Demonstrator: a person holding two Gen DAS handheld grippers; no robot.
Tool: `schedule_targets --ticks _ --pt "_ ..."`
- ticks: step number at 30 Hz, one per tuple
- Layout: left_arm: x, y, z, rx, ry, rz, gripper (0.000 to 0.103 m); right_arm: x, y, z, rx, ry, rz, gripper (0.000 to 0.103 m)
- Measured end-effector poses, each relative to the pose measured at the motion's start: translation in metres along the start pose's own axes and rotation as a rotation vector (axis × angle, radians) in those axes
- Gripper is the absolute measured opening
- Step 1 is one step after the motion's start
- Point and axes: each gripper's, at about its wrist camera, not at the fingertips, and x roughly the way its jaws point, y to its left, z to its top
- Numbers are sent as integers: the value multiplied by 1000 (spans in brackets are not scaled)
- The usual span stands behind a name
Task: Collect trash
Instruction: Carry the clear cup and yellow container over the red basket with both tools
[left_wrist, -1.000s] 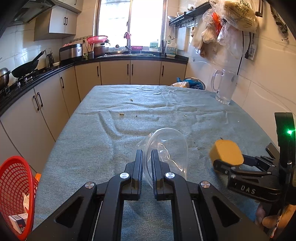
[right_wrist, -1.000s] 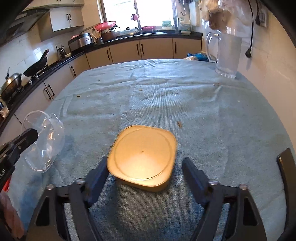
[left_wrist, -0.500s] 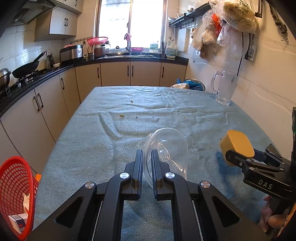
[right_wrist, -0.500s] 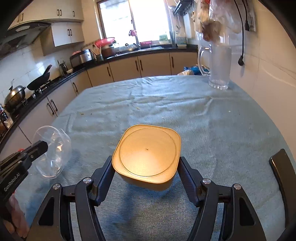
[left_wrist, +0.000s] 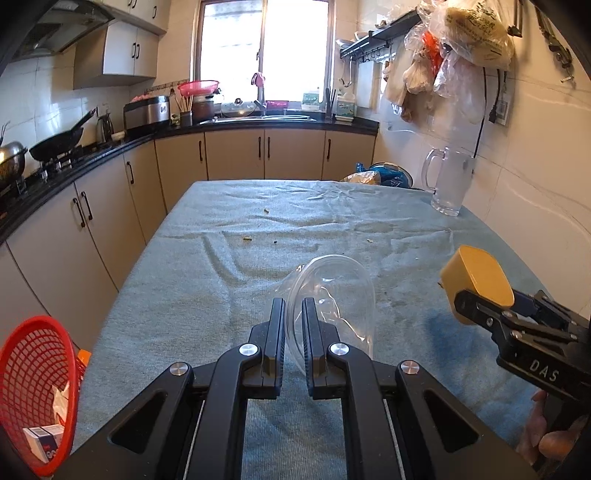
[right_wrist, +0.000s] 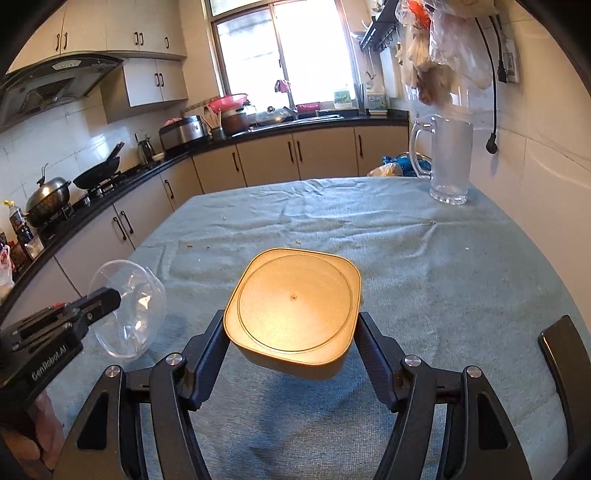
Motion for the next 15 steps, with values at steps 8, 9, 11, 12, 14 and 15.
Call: schedule_targets --ticks 8,9,11,12,14,15 --pt "-31 -7 -4 32 -31 1 8 -19 8 -2 26 7 30 73" --pt "-34 -7 -4 32 -33 0 8 -21 9 -2 26 6 33 73" --pt "-40 -5 -5 29 -38 0 8 -26 13 -4 21 4 32 73" --pt "-43 -4 -7 27 -40 0 8 -28 15 -5 20 6 35 73" --pt "-49 -1 -8 21 -44 1 8 -31 18 -7 17 10 38 73" --pt "-52 1 -9 17 -47 2 8 -32 20 -7 15 11 40 73"
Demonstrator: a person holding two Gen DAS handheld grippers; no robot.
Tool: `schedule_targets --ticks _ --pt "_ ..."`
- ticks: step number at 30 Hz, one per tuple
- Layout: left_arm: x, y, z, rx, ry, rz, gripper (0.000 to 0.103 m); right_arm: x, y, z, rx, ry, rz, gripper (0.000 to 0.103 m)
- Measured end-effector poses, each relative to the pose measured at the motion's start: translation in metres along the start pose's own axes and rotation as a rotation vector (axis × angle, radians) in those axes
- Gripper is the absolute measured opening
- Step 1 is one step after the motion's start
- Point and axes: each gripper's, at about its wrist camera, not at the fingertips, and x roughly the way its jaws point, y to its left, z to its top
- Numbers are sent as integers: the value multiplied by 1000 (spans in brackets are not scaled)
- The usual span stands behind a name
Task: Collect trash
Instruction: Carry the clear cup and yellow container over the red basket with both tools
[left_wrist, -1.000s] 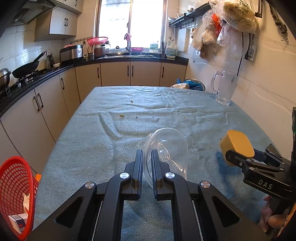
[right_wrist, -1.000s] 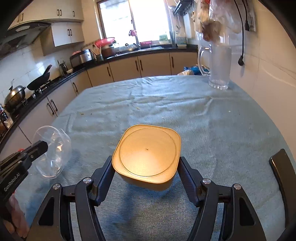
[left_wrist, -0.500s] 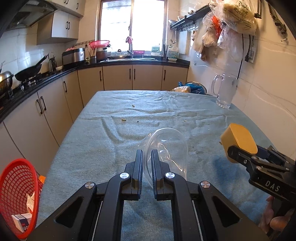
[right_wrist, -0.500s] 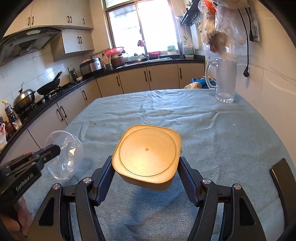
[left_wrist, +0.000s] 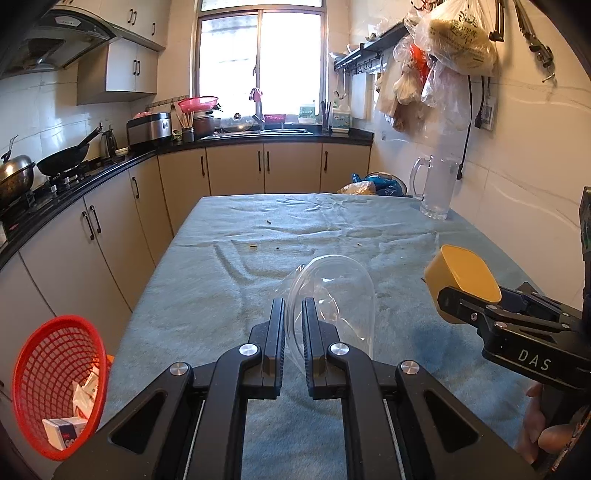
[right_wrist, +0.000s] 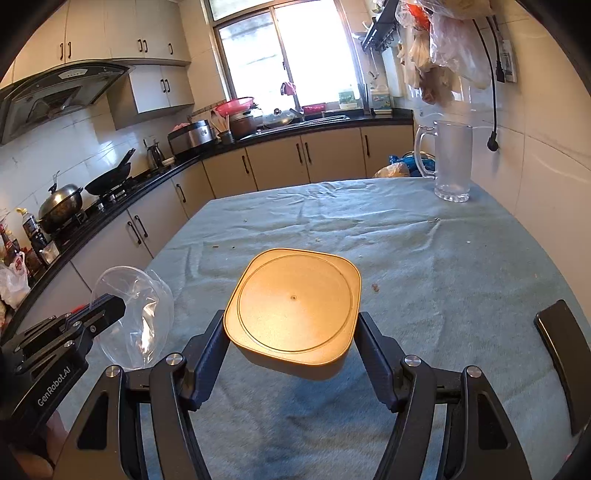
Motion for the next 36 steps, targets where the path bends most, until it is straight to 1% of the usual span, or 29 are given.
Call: schedule_targets --ticks 11,22,29,36 --pt "-27 25 -3 -44 -32 16 8 -15 31 -1 -49 2 26 73" --pt "-56 59 -9 -99 -69 49 8 -20 77 -4 -108 18 73 73" --pt "-77 98 -15 -151 -90 94 8 -17 115 -4 -156 33 134 73" --pt "-94 153 -30 -208 -93 172 8 -5 162 -5 -213 63 214 73"
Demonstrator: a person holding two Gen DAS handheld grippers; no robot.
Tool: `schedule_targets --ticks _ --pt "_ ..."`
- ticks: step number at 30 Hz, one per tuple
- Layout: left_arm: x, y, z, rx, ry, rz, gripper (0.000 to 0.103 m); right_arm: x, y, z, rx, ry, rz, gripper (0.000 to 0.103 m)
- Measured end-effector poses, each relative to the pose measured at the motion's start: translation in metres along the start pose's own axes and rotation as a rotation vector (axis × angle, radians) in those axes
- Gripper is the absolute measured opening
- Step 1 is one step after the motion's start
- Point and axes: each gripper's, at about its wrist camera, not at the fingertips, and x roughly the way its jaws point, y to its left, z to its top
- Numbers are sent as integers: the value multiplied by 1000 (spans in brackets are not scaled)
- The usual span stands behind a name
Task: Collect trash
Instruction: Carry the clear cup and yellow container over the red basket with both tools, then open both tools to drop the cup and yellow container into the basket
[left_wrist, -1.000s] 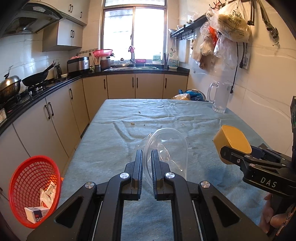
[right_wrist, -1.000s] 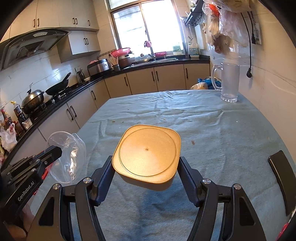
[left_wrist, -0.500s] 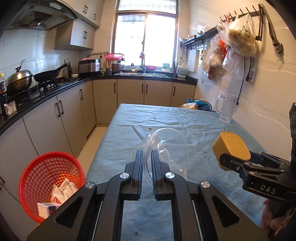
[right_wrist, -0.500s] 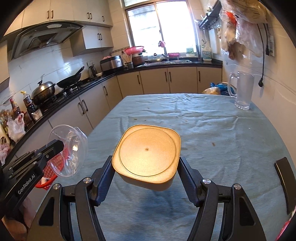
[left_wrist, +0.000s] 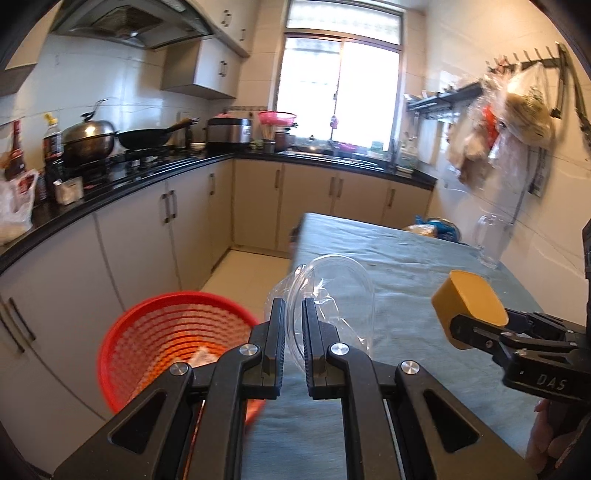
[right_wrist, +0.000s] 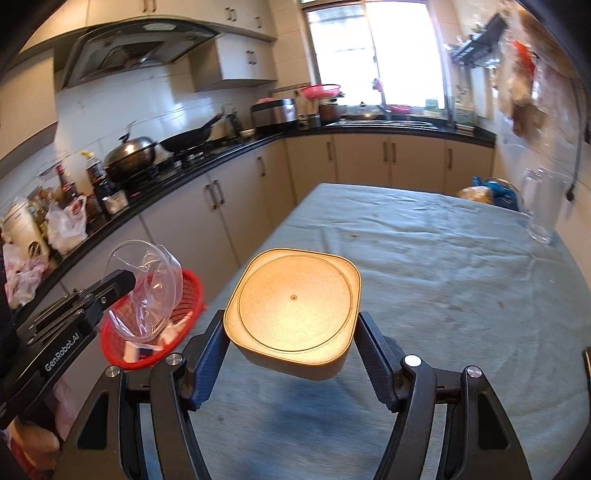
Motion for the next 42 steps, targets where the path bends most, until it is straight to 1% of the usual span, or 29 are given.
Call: schedule_targets --ticks 6,8,12,15,20,29,34,42 --pt "-3 53 -10 -35 17 82 8 23 31 4 -20 45 84 73" --pt "0 71 -15 -50 35 111 8 32 40 5 -18 65 120 73" --pt "8 94 -24 -75 69 138 8 46 54 7 -18 98 172 73" --pt "13 101 -30 -77 89 148 8 59 68 9 -20 123 218 73" --pt "24 109 -35 -78 109 155 8 76 86 12 -26 157 271 73" --pt "36 122 -45 -76 144 172 8 125 105 16 38 258 362 73" --pt "40 126 -48 -74 155 175 8 145 112 17 72 290 392 73" --pt "46 128 -49 -67 168 181 8 163 114 18 97 315 392 73"
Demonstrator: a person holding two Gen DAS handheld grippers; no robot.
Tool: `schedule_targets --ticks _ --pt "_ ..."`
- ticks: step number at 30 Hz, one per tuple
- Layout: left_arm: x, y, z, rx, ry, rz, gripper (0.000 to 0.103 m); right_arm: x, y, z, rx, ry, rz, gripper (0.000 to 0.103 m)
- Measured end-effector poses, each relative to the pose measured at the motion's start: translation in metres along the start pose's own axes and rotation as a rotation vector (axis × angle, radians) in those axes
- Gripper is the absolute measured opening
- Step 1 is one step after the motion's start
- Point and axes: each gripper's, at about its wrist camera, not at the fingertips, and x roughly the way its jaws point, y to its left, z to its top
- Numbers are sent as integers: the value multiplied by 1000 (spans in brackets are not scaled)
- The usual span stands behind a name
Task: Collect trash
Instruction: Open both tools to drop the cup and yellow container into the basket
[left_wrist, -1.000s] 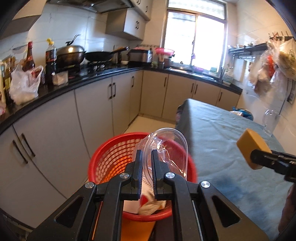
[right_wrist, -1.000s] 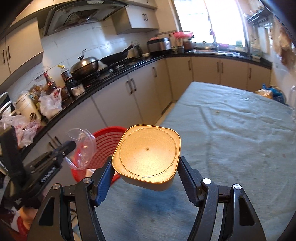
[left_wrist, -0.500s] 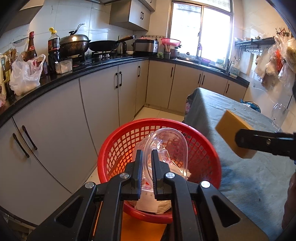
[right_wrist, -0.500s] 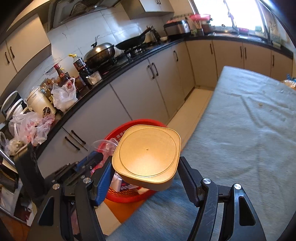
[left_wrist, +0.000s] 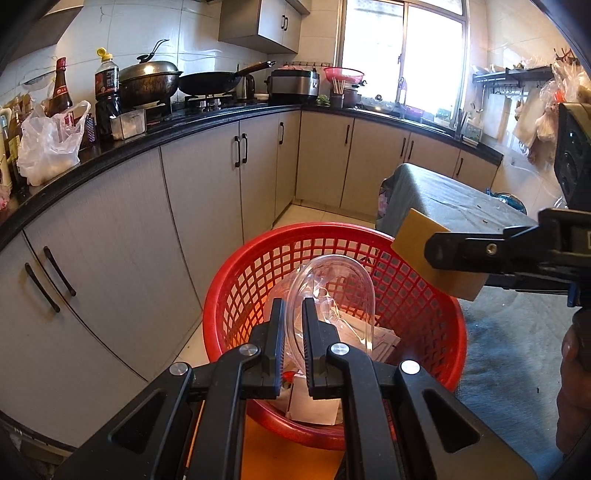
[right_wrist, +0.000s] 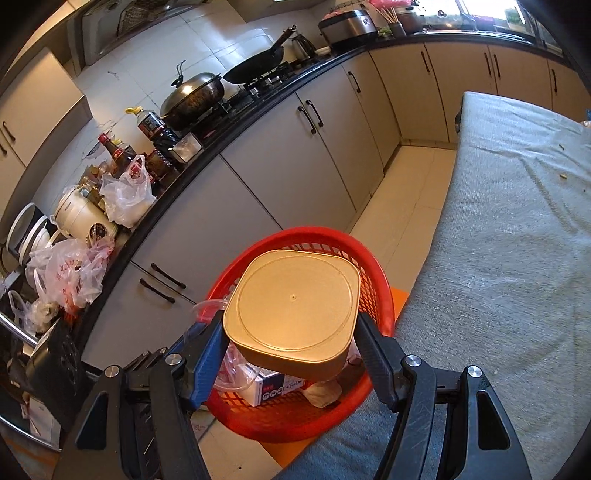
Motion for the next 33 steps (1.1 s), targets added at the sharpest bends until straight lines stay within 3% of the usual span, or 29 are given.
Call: schedule_targets --ticks 23,28,33 --pt "12 1 -1 2 10 6 9 14 -8 4 14 15 -14 73" --pt "10 1 0 -1 1 12 27 3 -4 4 5 -6 -22 73" --pt "5 -3 2 6 -15 15 34 -11 -3 5 -2 -36 -38 73"
